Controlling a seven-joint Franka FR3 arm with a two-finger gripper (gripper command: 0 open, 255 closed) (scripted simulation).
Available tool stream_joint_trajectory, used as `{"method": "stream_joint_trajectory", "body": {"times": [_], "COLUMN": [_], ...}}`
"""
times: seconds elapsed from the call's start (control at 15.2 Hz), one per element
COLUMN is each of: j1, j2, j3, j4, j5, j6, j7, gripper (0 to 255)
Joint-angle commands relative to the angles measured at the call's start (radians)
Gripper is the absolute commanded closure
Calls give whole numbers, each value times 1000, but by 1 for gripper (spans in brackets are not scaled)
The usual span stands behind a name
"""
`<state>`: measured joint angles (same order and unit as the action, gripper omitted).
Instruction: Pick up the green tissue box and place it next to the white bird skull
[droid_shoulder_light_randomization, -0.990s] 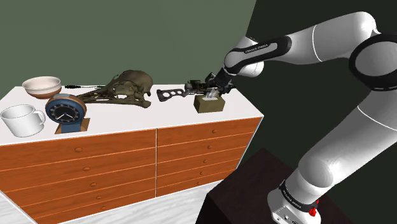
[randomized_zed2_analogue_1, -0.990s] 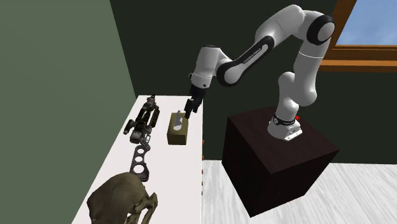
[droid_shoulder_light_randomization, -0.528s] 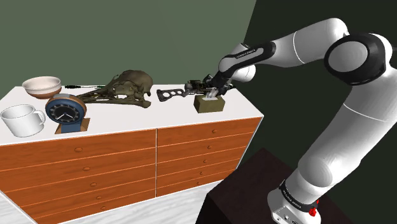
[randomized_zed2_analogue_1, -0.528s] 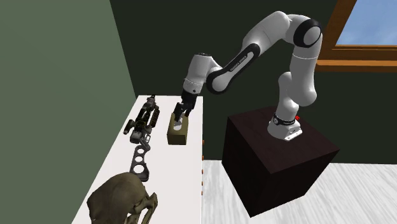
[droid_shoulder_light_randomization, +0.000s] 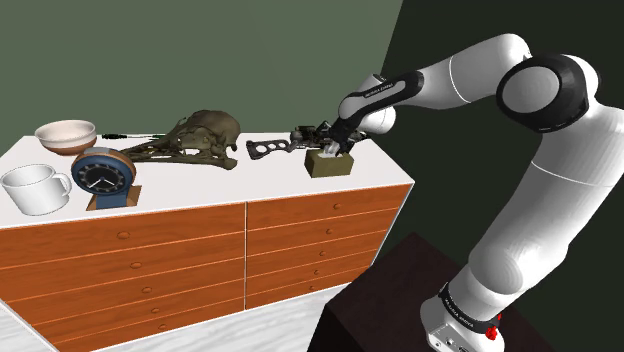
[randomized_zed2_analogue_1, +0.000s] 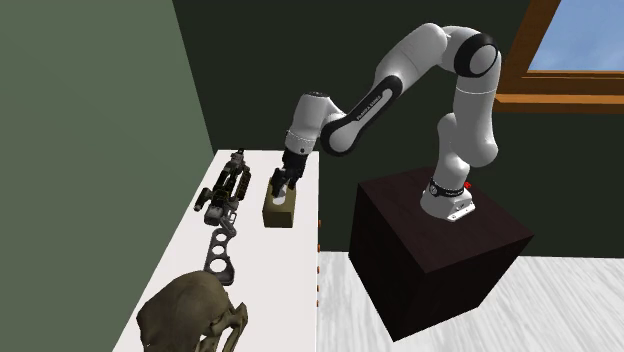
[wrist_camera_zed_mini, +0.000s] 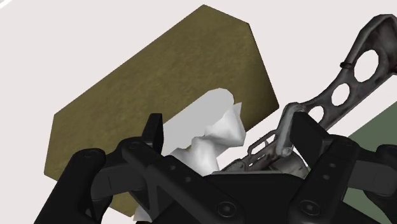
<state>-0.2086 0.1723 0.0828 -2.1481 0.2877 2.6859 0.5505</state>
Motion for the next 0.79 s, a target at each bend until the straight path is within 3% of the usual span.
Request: {"method": "stream_joint_trajectory", "body": {"times": [0.0, 0.2, 0.26, 0.73], "j1": [0, 0, 0, 0], "j2": [1, 0, 0, 0], "j3": [0, 0, 0, 0], "j4": [0, 0, 0, 0], "j5": [0, 0, 0, 0], "j6": [0, 0, 0, 0], "j7": [0, 0, 0, 0], "gripper": [0, 0, 255, 255]}}
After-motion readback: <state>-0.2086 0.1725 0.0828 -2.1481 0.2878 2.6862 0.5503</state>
